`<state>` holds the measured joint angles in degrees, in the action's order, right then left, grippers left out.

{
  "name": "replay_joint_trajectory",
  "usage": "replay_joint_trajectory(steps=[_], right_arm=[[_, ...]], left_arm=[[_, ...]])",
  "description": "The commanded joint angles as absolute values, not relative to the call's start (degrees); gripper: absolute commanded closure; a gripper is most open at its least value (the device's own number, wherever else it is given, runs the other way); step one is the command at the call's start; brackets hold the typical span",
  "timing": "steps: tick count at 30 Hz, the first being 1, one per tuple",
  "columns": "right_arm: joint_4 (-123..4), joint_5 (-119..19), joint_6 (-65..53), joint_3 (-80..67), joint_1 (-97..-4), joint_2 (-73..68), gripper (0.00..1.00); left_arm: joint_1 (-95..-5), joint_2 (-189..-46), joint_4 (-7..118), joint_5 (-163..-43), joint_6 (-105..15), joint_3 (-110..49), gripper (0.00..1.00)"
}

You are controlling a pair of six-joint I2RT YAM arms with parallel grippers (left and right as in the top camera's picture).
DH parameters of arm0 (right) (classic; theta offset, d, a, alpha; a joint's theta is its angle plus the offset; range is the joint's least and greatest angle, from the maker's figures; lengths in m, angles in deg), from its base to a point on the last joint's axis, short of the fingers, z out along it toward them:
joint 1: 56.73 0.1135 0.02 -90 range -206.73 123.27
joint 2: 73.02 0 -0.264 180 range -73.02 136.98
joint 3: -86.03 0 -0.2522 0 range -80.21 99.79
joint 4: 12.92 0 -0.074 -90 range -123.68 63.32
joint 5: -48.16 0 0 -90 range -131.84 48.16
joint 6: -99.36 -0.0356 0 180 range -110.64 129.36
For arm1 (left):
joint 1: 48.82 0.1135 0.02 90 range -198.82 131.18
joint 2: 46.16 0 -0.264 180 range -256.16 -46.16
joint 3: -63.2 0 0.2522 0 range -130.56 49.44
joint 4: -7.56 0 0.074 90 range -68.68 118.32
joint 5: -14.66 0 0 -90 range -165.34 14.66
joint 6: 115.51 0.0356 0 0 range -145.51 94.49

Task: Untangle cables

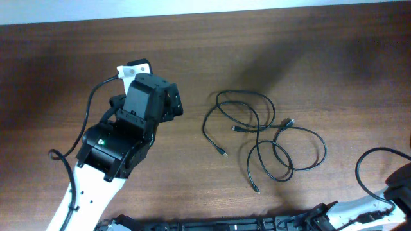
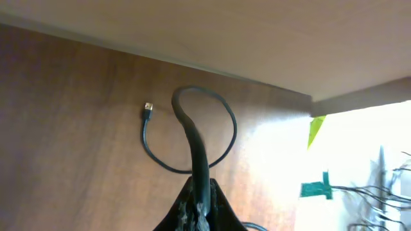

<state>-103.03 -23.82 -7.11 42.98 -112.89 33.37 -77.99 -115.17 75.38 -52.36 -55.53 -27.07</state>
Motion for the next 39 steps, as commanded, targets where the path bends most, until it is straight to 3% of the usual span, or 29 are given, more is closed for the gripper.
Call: replay_joint_trajectory(steps=[1,11,12,13,15,17,18,19,24,27,30,39], right_arm=[[-104.11,-17.07,-7.02,42.79,-113.06,33.39,0.96],[-105.46,-11.14,-7.02,42.79,-113.06,34.40,0.96],[-105.68,-11.16,-7.02,42.79,-113.06,35.10,0.91],[-105.81,-11.19,-7.02,42.79,-113.06,35.49,0.82],[-105.81,-11.78,-7.11,42.79,-113.06,36.45,0.50],[-106.01,-13.42,-7.26,42.79,-113.06,37.37,0.27],[-106.03,-14.92,-7.24,42.79,-113.06,37.46,0.07],[-106.01,-15.69,-7.24,42.79,-113.06,37.48,0.04],[-105.96,-26.31,-6.30,42.79,-113.04,37.48,0.01],[-106.07,-48.71,3.62,42.79,-112.82,37.52,0.01],[-107.45,-60.91,6.59,42.79,-111.40,37.52,0.01],[-110.77,-61.98,10.33,41.96,-97.98,38.05,0.01]], left_arm=[[-77.80,-115.43,75.47,-51.55,-55.46,-27.97,0.01],[-77.80,-115.43,75.47,-51.55,-55.46,-27.97,0.01],[-77.80,-115.43,75.47,-51.55,-55.46,-27.97,0.01],[-77.80,-115.43,75.47,-51.55,-55.46,-27.97,0.01],[-77.80,-115.43,75.47,-51.55,-55.46,-27.97,0.01],[-77.80,-115.43,75.47,-51.55,-55.46,-27.97,0.01],[-77.80,-115.43,75.47,-51.55,-55.46,-27.97,0.01],[-77.80,-115.43,75.47,-51.55,-55.46,-27.97,0.01],[-77.80,-115.43,75.47,-51.55,-55.46,-27.97,0.01],[-77.80,-115.43,75.47,-51.55,-55.46,-27.97,0.01],[-77.80,-115.43,75.47,-51.55,-55.46,-27.97,0.01],[-77.80,-115.43,75.47,-51.55,-55.46,-27.97,0.01]])
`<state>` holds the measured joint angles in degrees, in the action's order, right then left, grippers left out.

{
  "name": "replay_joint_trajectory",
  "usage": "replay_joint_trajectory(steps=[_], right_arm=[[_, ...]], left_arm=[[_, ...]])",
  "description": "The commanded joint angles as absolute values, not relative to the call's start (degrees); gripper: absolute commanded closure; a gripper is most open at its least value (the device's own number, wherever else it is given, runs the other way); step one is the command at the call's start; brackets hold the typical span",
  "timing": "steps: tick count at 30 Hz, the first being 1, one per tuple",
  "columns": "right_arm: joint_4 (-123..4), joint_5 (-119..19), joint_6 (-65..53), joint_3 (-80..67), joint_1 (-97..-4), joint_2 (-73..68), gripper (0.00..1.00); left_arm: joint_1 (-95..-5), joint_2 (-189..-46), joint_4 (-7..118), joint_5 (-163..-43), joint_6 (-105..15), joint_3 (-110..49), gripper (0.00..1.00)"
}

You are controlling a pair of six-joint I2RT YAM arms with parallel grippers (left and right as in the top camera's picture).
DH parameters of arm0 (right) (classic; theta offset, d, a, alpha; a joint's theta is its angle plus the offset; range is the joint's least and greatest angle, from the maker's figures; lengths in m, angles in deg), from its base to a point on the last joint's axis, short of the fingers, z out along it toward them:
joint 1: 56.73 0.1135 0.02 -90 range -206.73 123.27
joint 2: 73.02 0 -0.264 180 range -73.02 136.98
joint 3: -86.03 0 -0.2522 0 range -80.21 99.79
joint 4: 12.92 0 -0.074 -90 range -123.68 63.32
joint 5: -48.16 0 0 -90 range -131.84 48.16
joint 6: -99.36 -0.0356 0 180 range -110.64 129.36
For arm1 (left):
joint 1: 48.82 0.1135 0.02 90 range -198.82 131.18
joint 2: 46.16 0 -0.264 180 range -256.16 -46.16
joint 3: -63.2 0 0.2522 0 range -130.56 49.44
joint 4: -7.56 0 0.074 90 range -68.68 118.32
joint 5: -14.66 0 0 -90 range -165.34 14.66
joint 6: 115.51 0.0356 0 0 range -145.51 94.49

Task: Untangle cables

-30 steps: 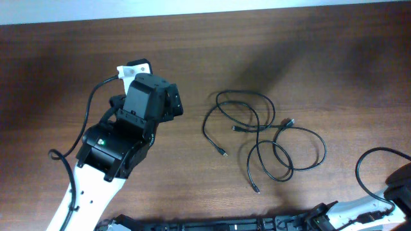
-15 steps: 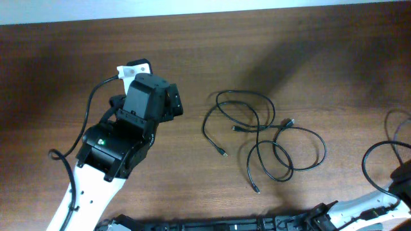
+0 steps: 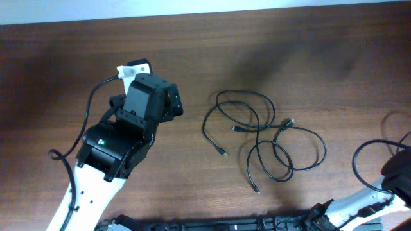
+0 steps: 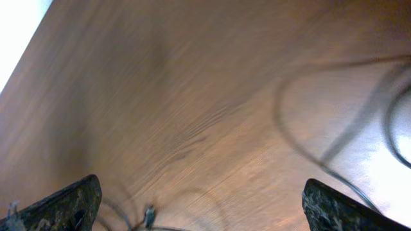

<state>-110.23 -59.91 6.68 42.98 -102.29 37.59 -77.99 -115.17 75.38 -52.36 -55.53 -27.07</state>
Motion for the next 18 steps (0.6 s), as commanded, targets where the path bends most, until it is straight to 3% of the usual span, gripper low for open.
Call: replay_joint_trajectory(steps=[1,18], right_arm=[[-110.88,-61.98,10.48,41.26,-96.10,38.05,0.01],[-105.04,-62.00,11.90,14.85,-60.87,38.05,0.01]], left_arm=[[-77.80,-115.43,75.47,-51.55,-55.46,-27.97,0.01],[-77.80,-115.43,75.47,-51.55,-55.46,-27.97,0.01]])
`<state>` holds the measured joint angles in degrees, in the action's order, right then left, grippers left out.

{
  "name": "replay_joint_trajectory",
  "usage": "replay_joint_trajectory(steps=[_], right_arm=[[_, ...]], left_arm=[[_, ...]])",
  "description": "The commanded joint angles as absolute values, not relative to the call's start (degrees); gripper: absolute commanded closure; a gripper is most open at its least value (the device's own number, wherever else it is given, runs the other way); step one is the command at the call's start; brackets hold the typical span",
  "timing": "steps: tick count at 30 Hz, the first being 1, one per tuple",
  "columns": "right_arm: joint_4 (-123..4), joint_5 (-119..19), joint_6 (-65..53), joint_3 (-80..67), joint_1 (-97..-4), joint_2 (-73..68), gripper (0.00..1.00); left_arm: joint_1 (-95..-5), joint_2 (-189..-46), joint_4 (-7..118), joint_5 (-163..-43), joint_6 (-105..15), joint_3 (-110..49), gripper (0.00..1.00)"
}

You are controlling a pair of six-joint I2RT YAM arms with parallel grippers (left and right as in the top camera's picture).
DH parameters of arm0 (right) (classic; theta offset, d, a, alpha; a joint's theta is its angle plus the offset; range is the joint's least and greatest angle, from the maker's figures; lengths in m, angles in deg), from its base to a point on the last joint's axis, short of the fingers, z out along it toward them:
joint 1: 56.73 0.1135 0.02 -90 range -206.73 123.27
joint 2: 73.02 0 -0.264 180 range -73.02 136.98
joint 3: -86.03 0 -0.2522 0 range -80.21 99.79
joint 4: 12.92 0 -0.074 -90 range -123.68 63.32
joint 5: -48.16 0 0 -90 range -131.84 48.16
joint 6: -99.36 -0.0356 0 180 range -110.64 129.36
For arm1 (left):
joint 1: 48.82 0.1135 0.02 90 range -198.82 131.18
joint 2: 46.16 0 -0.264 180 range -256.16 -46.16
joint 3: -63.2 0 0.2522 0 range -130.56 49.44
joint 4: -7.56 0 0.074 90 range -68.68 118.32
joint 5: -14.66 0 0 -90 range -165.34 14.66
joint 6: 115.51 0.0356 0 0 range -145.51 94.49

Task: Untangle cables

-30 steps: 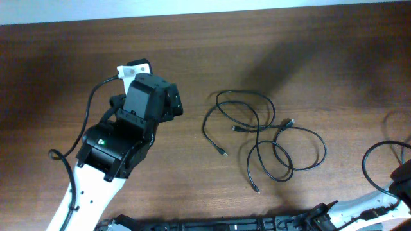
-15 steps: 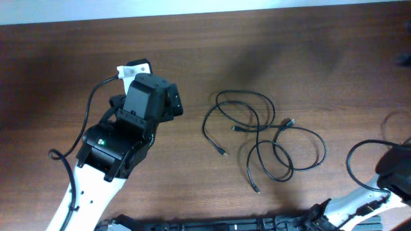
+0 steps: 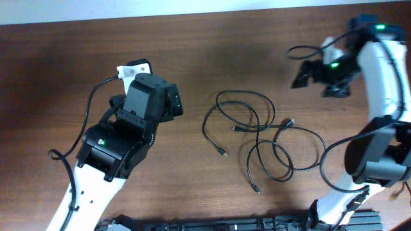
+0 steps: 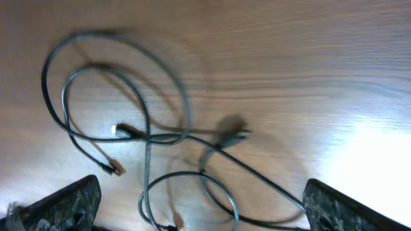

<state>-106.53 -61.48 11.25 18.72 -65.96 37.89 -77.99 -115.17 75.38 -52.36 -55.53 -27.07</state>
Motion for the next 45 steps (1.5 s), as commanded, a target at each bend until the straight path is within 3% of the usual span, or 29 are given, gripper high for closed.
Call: replay_joint_trajectory(steps=[1,4,9,11,16,32,35,39,40,45], right_arm=[[-103.82,-62.03,11.90,12.97,-58.90,38.05,0.01],[-100.30,-62.00,8.78,7.09,-53.02,38.05,0.02],[-95.95,-62.24,8.45,0.78,-45.55,38.05,0.13],[-95.36,-62.20,7.82,0.03,-43.76,38.05,0.23],[-94.36,-62.20,4.34,-0.93,-40.11,38.05,0.28],[-90.05,-58.64,-4.47,-7.38,-39.06,38.05,0.32],[-88.30,-63.16,-4.64,-9.36,-38.97,38.05,0.58],[-87.84,-62.86,-4.62,-9.45,-37.77,38.05,0.82],[-87.60,-62.86,-4.64,-9.45,-37.29,38.05,0.96],[-87.54,-62.88,-4.64,-8.86,-35.84,37.92,0.96]], left_arm=[[-77.80,-115.43,75.47,-51.55,-55.46,-27.97,0.01],[-77.80,-115.43,75.47,-51.55,-55.46,-27.97,0.01],[-77.80,-115.43,75.47,-51.55,-55.46,-27.97,0.01],[-77.80,-115.43,75.47,-51.55,-55.46,-27.97,0.01],[-77.80,-115.43,75.47,-51.55,-55.46,-27.97,0.01],[-77.80,-115.43,75.47,-51.55,-55.46,-27.97,0.01],[-77.80,-115.43,75.47,-51.55,-55.46,-27.97,0.01],[-77.80,-115.43,75.47,-51.55,-55.46,-27.97,0.01],[-77.80,-115.43,75.47,-51.55,-55.46,-27.97,0.01],[-77.80,-115.43,75.47,-51.55,-55.46,-27.97,0.01]])
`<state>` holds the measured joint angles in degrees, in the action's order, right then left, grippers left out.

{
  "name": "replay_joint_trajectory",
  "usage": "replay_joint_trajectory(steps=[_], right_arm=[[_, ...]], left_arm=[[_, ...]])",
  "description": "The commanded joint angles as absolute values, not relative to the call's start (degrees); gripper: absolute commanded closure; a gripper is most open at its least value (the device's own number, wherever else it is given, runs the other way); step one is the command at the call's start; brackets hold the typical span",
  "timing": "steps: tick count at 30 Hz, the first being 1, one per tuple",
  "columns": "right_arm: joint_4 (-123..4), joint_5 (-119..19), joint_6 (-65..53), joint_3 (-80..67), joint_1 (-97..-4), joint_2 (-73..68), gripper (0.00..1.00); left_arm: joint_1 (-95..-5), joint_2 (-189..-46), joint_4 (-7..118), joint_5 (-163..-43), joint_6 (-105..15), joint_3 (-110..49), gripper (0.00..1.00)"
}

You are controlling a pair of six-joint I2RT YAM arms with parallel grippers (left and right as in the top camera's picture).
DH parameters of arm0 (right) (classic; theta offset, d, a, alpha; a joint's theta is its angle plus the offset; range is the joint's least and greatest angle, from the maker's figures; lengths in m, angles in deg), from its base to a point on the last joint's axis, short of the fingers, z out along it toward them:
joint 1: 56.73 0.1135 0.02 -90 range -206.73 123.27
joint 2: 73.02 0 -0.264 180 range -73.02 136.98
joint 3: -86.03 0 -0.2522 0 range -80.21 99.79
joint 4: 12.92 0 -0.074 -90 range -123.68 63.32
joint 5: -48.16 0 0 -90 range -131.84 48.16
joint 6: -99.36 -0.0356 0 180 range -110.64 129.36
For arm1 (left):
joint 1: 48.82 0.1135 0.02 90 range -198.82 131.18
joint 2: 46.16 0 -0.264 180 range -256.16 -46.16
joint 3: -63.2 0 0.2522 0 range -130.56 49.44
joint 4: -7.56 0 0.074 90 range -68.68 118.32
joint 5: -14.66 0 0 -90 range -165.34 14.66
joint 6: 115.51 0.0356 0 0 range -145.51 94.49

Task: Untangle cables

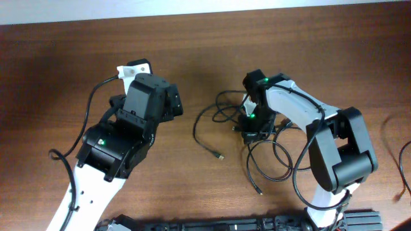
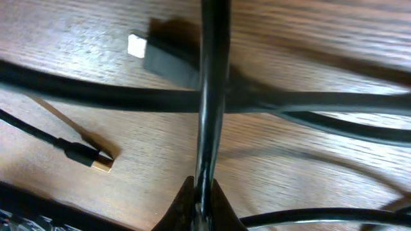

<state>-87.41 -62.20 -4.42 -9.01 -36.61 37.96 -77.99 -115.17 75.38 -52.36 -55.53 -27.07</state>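
A tangle of thin black cables [image 1: 282,168] lies in loops at the middle of the brown table [image 1: 321,51]. My right gripper [image 1: 252,133] is down in the tangle's upper middle, shut on one black strand [image 2: 212,77] that runs straight up from the fingertips [image 2: 204,199]. Under that strand other cables cross sideways. A black plug with a white tip [image 2: 160,54] and a gold-tipped plug [image 2: 96,162] lie close by. My left gripper [image 1: 172,102] rests far left of the cables, and its jaws cannot be made out.
A white part [image 1: 136,68] sits beside the left arm's head. A loose cable end with a plug [image 1: 220,156] points to the lower left of the tangle. Another thin cable loops at the table's right edge [image 1: 401,160].
My right gripper was open and high over the table's upper right. Now it is down in the tangle and shut on a strand. The left loop and its plug have shifted left.
At first my right arm sat at the table's lower right corner, fingers shut with a black cable in front. Then the gripper was open near the right edge, then open above the upper right. Now it grips a strand. The left arm has stayed put.
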Motion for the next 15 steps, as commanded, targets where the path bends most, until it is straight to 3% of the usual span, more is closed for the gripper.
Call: replay_joint_trajectory(steps=[1,6,15], right_arm=[[-87.95,-62.88,-4.62,-8.34,-35.84,37.74,0.96],[-95.95,-56.65,-4.47,0.43,-35.84,35.23,0.96],[-115.23,-35.38,-4.69,35.11,-35.84,33.09,0.96]], left_arm=[[-77.80,-115.43,75.47,-51.55,-55.46,-27.97,0.01],[-77.80,-115.43,75.47,-51.55,-55.46,-27.97,0.01],[-77.80,-115.43,75.47,-51.55,-55.46,-27.97,0.01]])
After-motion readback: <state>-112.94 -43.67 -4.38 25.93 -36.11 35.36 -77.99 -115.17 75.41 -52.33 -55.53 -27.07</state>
